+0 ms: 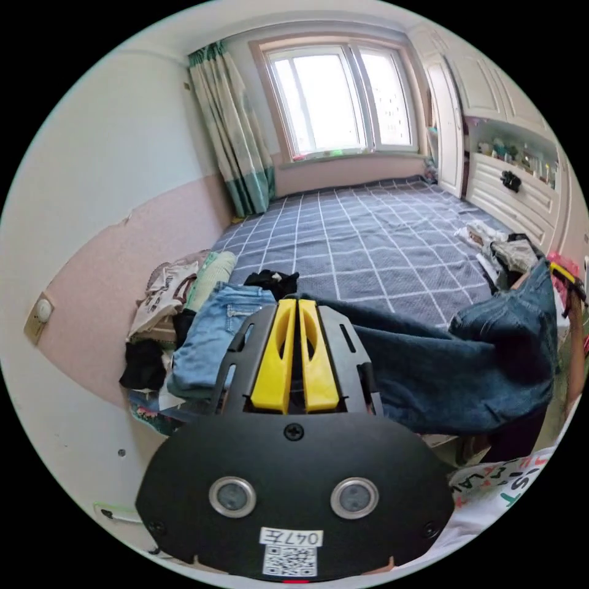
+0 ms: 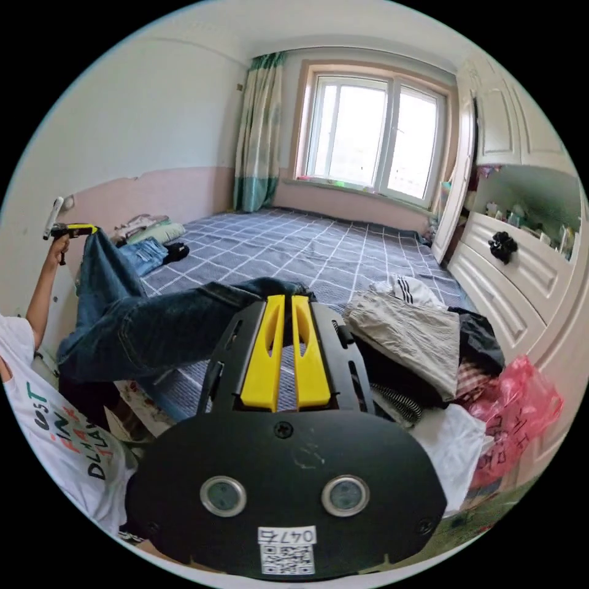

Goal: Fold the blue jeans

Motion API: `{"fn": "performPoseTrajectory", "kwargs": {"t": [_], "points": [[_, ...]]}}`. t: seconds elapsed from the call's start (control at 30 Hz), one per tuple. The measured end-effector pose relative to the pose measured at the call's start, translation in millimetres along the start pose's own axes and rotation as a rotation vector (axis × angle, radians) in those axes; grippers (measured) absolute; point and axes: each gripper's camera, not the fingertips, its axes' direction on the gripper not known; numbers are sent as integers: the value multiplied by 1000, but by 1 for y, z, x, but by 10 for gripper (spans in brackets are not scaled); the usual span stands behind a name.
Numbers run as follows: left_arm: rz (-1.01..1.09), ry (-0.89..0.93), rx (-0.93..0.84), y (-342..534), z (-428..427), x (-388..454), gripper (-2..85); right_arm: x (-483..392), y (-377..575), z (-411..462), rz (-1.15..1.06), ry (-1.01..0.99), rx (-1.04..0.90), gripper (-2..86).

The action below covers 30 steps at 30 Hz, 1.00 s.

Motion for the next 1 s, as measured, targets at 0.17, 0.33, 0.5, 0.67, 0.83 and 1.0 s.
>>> {"fn": "performPoseTrajectory", "kwargs": {"t": [0.17,0.33,0.5,0.67,0.83,1.0], "points": [[25,136,-168,37,50,15,-7,34,9,49,48,13,-228,26],[30,163,-250,67,69,18,-5,38,42,43,133,-9,-224,89],[-18,236,-228,76,57,-8,-5,-40,16,70,-119,-172,-322,105],[14,240,-239,82,49,-21,-5,-131,-28,131,-378,-272,-416,123],[25,264,-236,86,47,-39,-5,-177,-36,199,-536,-147,-660,75],[5,306,-209,91,43,-65,-5,-168,-22,190,-576,29,-641,4]]}}
